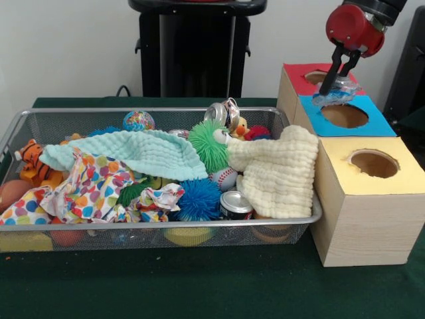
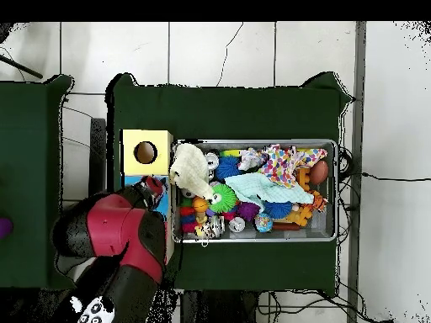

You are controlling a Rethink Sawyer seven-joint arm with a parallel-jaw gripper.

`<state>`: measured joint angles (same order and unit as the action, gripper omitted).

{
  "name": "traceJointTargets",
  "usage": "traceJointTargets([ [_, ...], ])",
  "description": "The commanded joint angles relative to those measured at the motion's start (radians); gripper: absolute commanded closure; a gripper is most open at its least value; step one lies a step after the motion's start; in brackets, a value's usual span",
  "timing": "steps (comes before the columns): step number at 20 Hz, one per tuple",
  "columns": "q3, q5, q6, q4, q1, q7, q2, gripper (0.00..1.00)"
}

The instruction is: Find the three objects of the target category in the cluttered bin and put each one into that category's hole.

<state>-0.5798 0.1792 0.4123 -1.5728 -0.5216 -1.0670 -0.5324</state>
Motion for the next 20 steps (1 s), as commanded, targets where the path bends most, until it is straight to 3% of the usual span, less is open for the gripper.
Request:
traceJointTargets([
  [1, 0.045, 0.025, 0.075, 0.007, 0.004, -0.294, 0.039, 1.00],
  [6, 0.055, 0.029, -0.003, -0.002, 0.001, -0.317, 0.084, 1.00],
  [20, 0.041, 0.047, 0.028, 0.052, -0.013, -0.331, 0.149, 1.00],
])
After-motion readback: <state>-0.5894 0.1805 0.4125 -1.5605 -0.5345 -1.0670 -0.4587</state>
